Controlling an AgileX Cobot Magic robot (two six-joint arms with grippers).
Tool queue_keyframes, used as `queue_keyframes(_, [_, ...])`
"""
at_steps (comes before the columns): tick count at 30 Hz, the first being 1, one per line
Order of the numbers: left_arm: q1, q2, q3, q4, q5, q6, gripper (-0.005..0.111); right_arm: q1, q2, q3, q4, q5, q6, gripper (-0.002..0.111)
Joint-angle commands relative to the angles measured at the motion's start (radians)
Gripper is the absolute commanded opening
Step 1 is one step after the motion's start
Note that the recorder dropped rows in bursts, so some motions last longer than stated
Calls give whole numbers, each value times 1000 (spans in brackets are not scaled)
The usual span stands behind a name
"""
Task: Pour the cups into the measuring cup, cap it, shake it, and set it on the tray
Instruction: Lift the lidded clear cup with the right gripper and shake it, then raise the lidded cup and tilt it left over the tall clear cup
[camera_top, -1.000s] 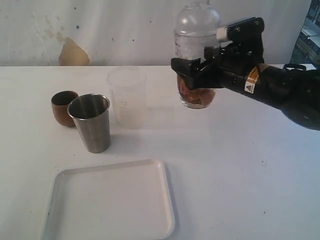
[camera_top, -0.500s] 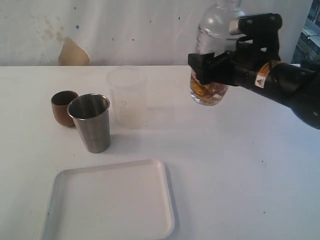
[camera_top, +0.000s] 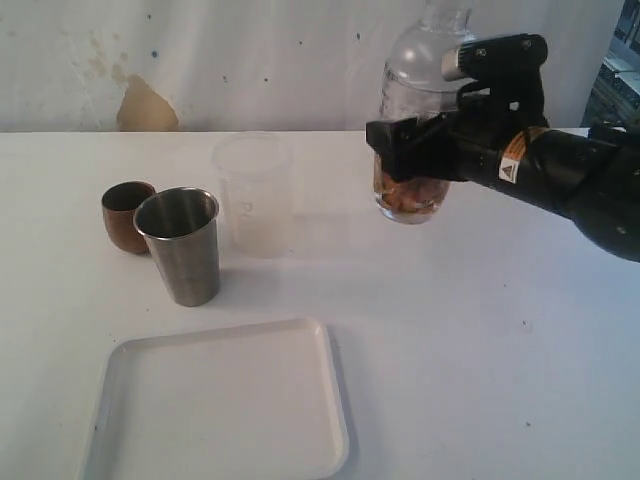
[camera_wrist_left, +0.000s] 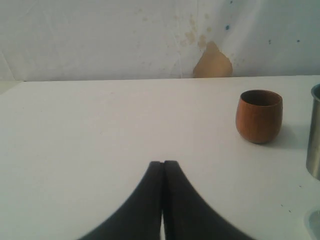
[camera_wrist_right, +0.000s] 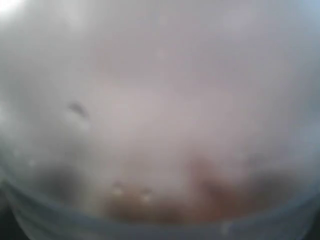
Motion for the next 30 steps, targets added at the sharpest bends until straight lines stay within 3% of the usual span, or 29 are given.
queue_keyframes(1, [-2,-3,5,5,-10,-1,0,27,9,-10,199,-84,-213,0])
queue_keyframes(2, [-2,-3,5,5,-10,-1,0,17,39,-35,461,-35,-297,0])
queue_keyframes(3, [-2,-3,5,5,-10,-1,0,2,45,-54,491,44,-283,0])
queue_keyframes(5, [-2,-3,5,5,-10,-1,0,21,4,-27,86,58,-67,0])
queue_keyframes(6, [-2,-3,5,5,-10,-1,0,40,-14,4,-149,-60,17,0])
queue_keyframes(7, [-2,-3,5,5,-10,-1,0,49,-8,17,-173,-167,-50,0])
queue_keyframes(9, [-2,-3,5,5,-10,-1,0,44,41,-5,275,-120,-257,0])
queue_keyframes(10, [-2,-3,5,5,-10,-1,0,33,62,-25,463,-66,-244,0])
queue_keyframes(11, [-2,-3,5,5,-10,-1,0,26,57,-27,389,-35,-143,0])
queue_keyframes(13, [-2,-3,5,5,-10,-1,0,37,23,14,-144,-182,42,0])
queue_keyframes(14, [-2,-3,5,5,-10,-1,0,45,21,18,-178,-244,-33,0])
queue_keyframes(15, [-2,-3,5,5,-10,-1,0,49,40,13,-31,-218,-124,0])
queue_keyframes(16, [-2,-3,5,5,-10,-1,0,47,62,-8,243,-150,-201,0])
queue_keyframes(17, [-2,-3,5,5,-10,-1,0,35,69,-26,375,-80,-190,0])
queue_keyframes(18, [-2,-3,5,5,-10,-1,0,24,57,-24,289,-49,-108,0])
queue_keyframes(20, [-2,-3,5,5,-10,-1,0,27,14,16,-212,-203,61,0])
queue_keyframes(21, [-2,-3,5,5,-10,-1,0,31,14,20,-207,-224,-34,0])
queue_keyframes(23, [-2,-3,5,5,-10,-1,0,27,57,-15,301,-88,-205,0])
queue_keyframes(24, [-2,-3,5,5,-10,-1,0,17,65,-26,393,-32,-188,0])
queue_keyframes(25, [-2,-3,5,5,-10,-1,0,10,46,-21,267,-3,-87,0])
queue_keyframes(27, [-2,-3,5,5,-10,-1,0,26,3,25,-218,-208,74,0])
queue_keyframes(28, [-2,-3,5,5,-10,-1,0,37,6,30,-217,-262,-17,0])
queue_keyframes(30, [-2,-3,5,5,-12,-1,0,49,47,-9,266,-144,-207,0])
